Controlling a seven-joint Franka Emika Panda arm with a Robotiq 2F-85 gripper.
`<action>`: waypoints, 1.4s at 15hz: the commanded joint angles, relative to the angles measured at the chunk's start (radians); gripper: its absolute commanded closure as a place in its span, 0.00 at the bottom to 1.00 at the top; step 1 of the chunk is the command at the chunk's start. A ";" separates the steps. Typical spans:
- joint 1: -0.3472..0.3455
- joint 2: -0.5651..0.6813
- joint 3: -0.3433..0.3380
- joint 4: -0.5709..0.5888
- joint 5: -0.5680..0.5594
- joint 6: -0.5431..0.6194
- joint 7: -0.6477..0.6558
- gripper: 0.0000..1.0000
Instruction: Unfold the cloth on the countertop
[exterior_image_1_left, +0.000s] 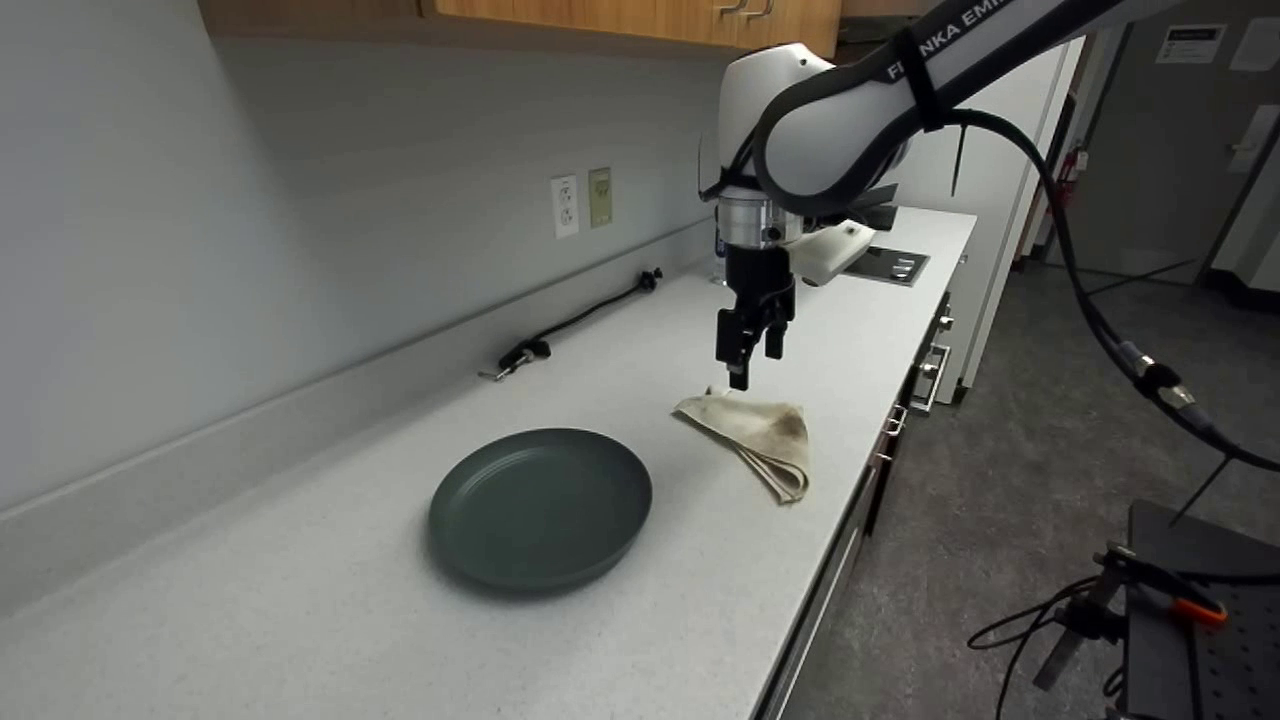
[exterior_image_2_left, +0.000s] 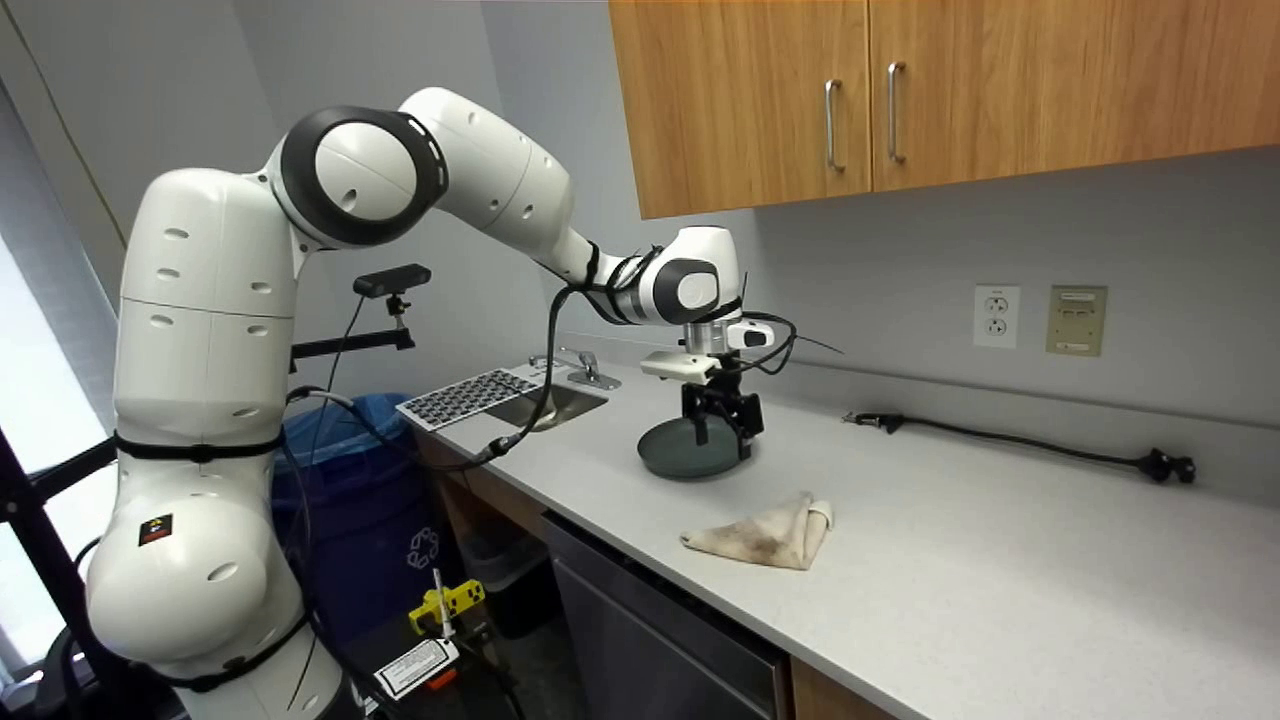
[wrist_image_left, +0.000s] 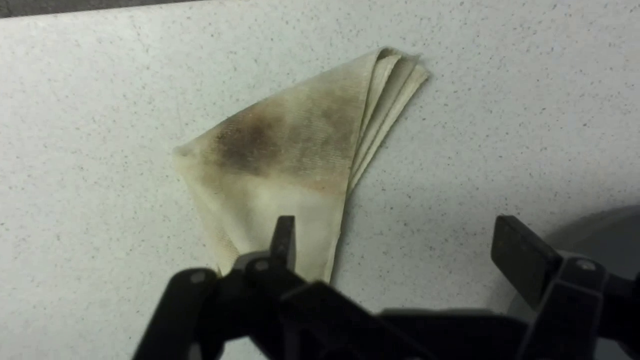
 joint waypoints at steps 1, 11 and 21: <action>0.003 0.000 -0.003 0.003 0.002 -0.003 -0.001 0.00; 0.008 0.194 -0.056 0.158 -0.030 -0.005 0.054 0.00; 0.069 0.394 -0.103 0.370 -0.131 -0.028 0.156 0.00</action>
